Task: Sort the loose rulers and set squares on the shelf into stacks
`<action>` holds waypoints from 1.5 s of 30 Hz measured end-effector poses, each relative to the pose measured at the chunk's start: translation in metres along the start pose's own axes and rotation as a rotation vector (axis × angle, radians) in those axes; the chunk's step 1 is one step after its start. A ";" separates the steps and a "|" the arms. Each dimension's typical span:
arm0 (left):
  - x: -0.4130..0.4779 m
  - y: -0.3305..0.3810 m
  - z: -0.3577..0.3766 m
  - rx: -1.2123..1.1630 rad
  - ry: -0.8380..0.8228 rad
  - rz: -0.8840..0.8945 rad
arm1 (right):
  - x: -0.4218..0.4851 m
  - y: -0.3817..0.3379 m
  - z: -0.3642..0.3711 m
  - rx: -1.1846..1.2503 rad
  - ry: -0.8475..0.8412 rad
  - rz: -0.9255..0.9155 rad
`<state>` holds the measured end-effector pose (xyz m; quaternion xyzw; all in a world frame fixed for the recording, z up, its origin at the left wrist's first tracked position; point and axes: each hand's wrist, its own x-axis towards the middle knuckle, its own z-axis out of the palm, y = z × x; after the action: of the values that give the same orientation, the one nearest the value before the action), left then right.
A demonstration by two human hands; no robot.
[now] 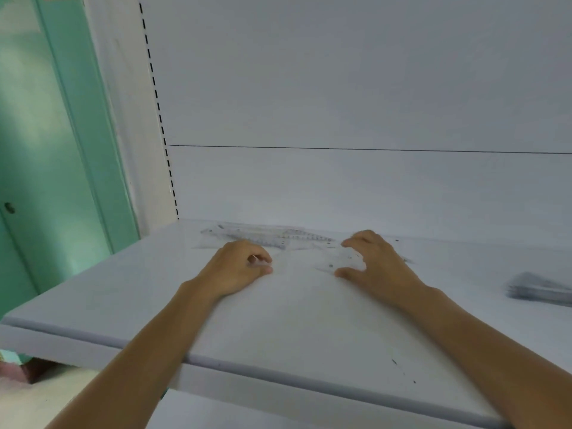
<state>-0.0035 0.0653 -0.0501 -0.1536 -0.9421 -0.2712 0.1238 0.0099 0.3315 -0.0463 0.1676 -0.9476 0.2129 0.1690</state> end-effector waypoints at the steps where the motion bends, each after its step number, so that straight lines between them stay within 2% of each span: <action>1: 0.001 0.000 0.002 0.029 -0.008 0.029 | 0.001 -0.001 0.002 0.040 0.030 -0.010; 6: 0.003 0.001 0.003 0.186 -0.020 0.109 | 0.003 -0.002 0.005 0.133 0.137 -0.039; 11: 0.001 0.009 0.001 0.068 0.066 0.101 | 0.003 0.001 0.004 0.091 0.131 -0.092; 15: -0.002 0.006 0.001 -0.021 -0.062 0.139 | 0.002 -0.001 0.005 0.057 0.080 -0.094; 17: -0.005 0.007 -0.001 -0.060 -0.064 0.157 | 0.002 -0.003 0.003 0.022 0.078 -0.106; 21: -0.016 0.024 -0.007 0.101 -0.073 0.187 | 0.001 -0.004 -0.006 0.000 0.073 -0.082; 27: -0.064 0.040 -0.015 0.360 -0.408 0.187 | 0.000 -0.002 -0.007 0.023 0.065 0.045; 31: -0.091 0.049 -0.027 0.388 -0.502 0.170 | -0.009 -0.010 -0.012 -0.021 -0.037 0.061; 35: -0.119 0.065 -0.028 0.550 -0.308 0.298 | -0.015 -0.017 -0.016 -0.109 -0.022 0.001; 38: -0.139 0.078 -0.027 0.681 -0.065 0.535 | -0.019 -0.017 -0.023 -0.120 -0.035 -0.025; 40: -0.146 0.084 -0.028 0.644 0.074 0.591 | -0.022 -0.013 -0.029 -0.092 -0.029 -0.035; 41: -0.146 0.087 -0.028 0.590 0.098 0.566 | -0.023 -0.010 -0.032 -0.074 -0.018 -0.039; 45: -0.121 0.107 -0.021 0.248 0.011 0.321 | -0.032 0.011 -0.053 0.037 0.038 -0.028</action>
<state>0.1496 0.1130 -0.0208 -0.2841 -0.9310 -0.1305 0.1884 0.0469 0.3729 -0.0174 0.1796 -0.9378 0.2310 0.1868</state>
